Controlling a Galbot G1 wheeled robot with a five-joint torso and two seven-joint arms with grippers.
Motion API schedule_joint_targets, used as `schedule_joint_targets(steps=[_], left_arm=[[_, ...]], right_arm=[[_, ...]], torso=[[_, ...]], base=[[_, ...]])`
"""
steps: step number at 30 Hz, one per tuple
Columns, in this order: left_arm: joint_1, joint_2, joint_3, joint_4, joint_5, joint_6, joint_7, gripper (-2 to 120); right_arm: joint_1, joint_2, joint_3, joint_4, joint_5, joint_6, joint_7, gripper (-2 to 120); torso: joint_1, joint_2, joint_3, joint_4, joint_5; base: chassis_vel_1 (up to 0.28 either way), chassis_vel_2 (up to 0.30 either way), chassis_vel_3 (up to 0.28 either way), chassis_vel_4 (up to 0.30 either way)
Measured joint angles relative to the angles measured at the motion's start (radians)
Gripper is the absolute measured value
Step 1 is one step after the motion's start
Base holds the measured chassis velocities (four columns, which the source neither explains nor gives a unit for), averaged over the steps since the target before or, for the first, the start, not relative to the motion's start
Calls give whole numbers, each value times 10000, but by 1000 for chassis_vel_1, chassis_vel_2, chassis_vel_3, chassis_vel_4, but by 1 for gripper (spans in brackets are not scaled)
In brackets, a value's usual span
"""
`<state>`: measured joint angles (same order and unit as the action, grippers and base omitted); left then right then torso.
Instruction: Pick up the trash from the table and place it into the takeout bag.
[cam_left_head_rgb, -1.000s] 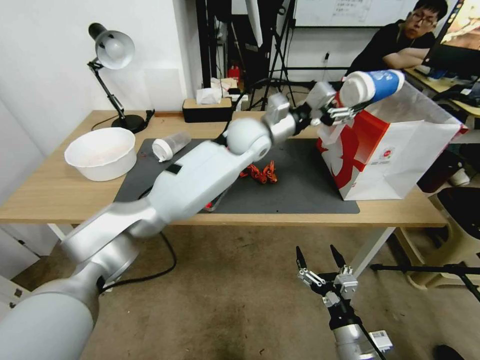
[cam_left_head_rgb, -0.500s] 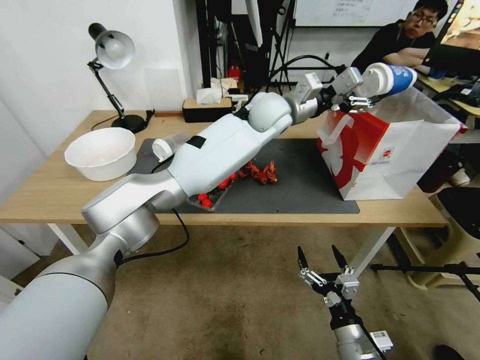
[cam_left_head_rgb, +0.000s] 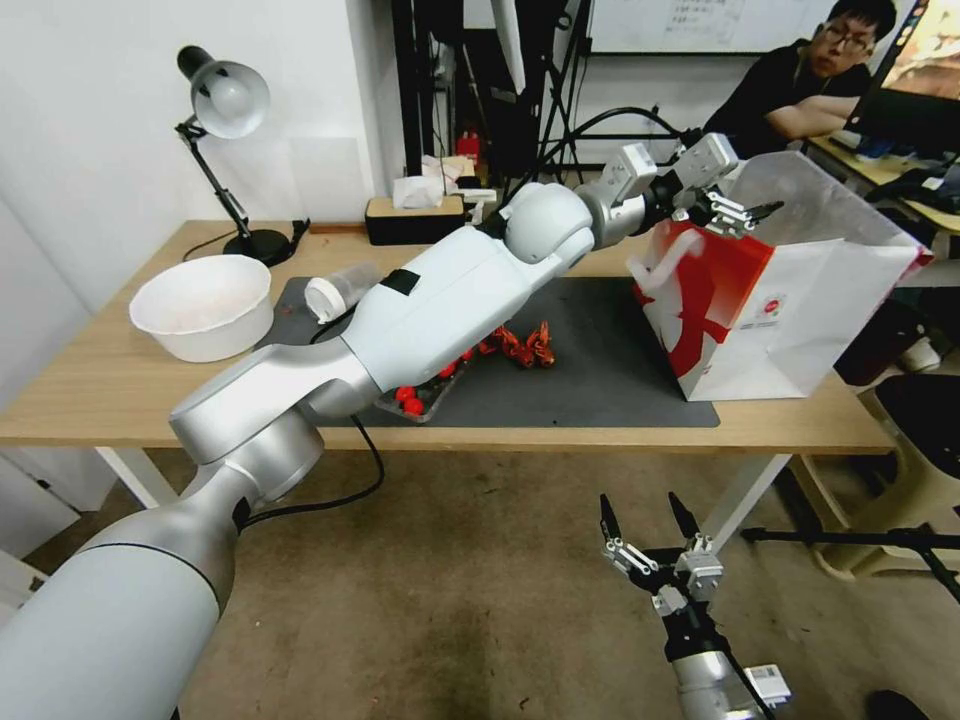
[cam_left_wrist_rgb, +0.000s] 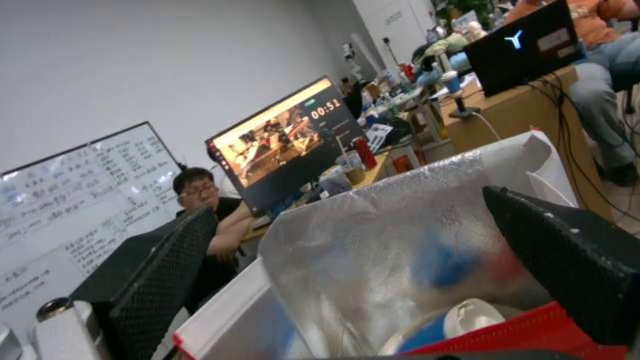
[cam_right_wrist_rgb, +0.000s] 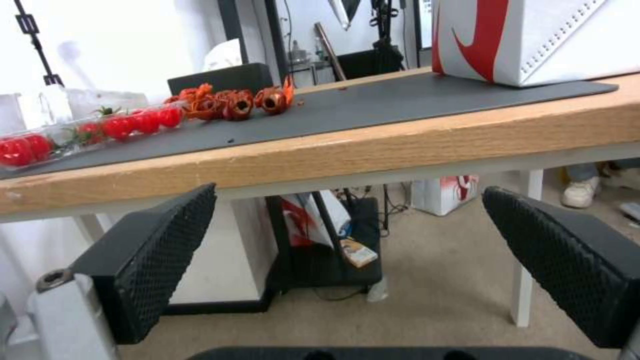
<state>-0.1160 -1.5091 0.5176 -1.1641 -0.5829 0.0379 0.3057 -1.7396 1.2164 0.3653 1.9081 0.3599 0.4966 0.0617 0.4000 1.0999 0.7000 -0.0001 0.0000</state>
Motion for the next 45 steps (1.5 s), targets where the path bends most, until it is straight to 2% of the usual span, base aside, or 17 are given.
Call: schedule_joint_targets(steps=[4, 7, 8, 11, 12, 14, 15, 16, 17, 20, 21, 24, 27, 31, 41, 44, 45], left_arm=[[285, 306, -138, -422, -213, 191, -342, 100], [773, 713, -477, -1058, -258, 434, -1052, 100], [773, 713, -477, -1058, -258, 434, -1052, 100], [1470, 1204, -1002, -1866, -179, 707, -2430, 100], [1470, 1204, -1002, -1866, -179, 707, -2430, 100], [1947, 1507, -1318, -2419, -65, 1285, -3626, 100], [2288, 1697, -1497, -2804, 4, 1886, -4536, 100], [2521, 1795, -1618, -3016, 31, 2262, -5117, 100], [2521, 1795, -1618, -3016, 31, 2262, -5117, 100], [3086, 1925, -1919, -3425, 50, 2880, -6667, 100], [3086, 1925, -1919, -3425, 50, 2880, -6667, 100], [3584, 1972, -2227, -3700, -104, 3224, -7830, 100], [3921, 2026, -2548, -3830, -117, 3425, -8243, 100], [4520, 2309, -3075, -4167, -167, 3742, -8404, 100], [6362, 2989, -4264, -5120, 188, 3509, -8404, 100], [7513, 3200, -5154, -5653, 998, 3258, -7980, 100], [7513, 3200, -5154, -5653, 998, 3258, -7980, 100]], right_arm=[[7, -22, -31, 0, 9, 2, -3, 100], [26, -30, -58, -4, 11, 3, -6, 100], [26, -30, -58, -4, 11, 3, -6, 100], [58, -51, -81, -35, 14, -2, -6, 100], [58, -51, -81, -35, 14, -2, -6, 100], [72, -74, -84, -54, 16, -17, -5, 100], [92, -80, -85, -80, 16, -25, 1, 100], [113, -80, -79, -110, 15, -28, 7, 100], [113, -80, -79, -110, 15, -28, 7, 100], [162, -84, -74, -176, 16, -47, 28, 100], [162, -84, -74, -176, 16, -47, 28, 100], [209, -92, -87, -233, 16, -62, 33, 100], [240, -85, -107, -268, 17, -66, 33, 100], [257, -53, -121, -299, 17, -72, 34, 100], [243, 32, -131, -325, 0, -81, 26, 100], [214, 83, -158, -326, -37, -81, 12, 100], [214, 83, -158, -326, -37, -81, 12, 100]], torso=[[0, 2, 0, 0, -1], [0, 2, 0, 0, -2], [0, 2, 0, 0, -2], [-1, 2, -1, 1, -3], [-1, 2, -1, 1, -3], [0, 2, -1, 2, -4], [-1, 2, -1, 3, -4], [0, 1, -1, 3, -4], [0, 1, -1, 3, -4], [0, 2, -1, 2, -3], [0, 2, -1, 2, -3], [0, 2, -1, -2, 0], [0, 2, -1, 0, 0], [-1, 1, -1, 1, -2], [0, 1, 0, 1, -3], [-1, 1, 0, 2, -3], [-1, 1, 0, 2, -3]], base=[[0, 0, 0, 0], [0, 0, 0, 0], [0, 0, 0, 0], [0, 0, 0, 0], [0, 0, 0, 0], [0, 0, 0, 0], [0, 0, 0, 0], [0, 0, 0, 0], [0, 0, 0, 0], [0, 0, 0, 0], [0, 0, 0, 0], [0, 0, 0, 0], [0, 0, 0, 0], [0, 0, 0, 0], [0, 0, 0, 0], [0, 0, 0, 0], [0, 0, 0, 0]])
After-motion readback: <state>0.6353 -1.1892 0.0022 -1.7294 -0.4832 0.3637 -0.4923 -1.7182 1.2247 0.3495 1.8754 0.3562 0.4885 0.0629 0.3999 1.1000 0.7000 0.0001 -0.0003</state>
